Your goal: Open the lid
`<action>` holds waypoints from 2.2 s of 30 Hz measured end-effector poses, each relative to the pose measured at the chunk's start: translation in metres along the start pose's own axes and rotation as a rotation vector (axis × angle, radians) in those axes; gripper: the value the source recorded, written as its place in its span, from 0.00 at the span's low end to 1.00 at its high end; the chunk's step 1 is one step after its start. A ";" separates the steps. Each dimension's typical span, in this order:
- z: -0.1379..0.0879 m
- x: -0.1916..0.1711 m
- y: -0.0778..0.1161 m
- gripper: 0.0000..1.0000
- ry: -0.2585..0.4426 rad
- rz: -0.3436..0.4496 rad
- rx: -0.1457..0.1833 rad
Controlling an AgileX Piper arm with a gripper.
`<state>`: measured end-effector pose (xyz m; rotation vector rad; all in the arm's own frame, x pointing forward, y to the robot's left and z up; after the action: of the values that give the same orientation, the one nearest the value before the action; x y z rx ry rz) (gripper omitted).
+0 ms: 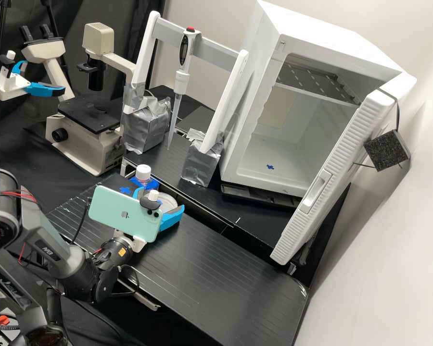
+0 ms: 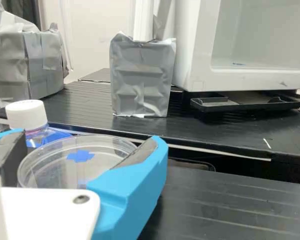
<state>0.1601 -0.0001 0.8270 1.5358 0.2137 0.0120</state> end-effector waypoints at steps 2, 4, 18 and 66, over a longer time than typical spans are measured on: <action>0.000 0.001 0.000 0.00 0.001 0.003 0.005; 0.000 0.002 -0.001 0.00 0.000 0.003 0.009; 0.001 0.002 0.000 0.00 -0.002 0.008 0.001; 0.014 -0.031 0.042 0.00 -0.158 0.363 0.130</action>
<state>0.1375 -0.0161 0.8731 1.6786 -0.1950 0.1662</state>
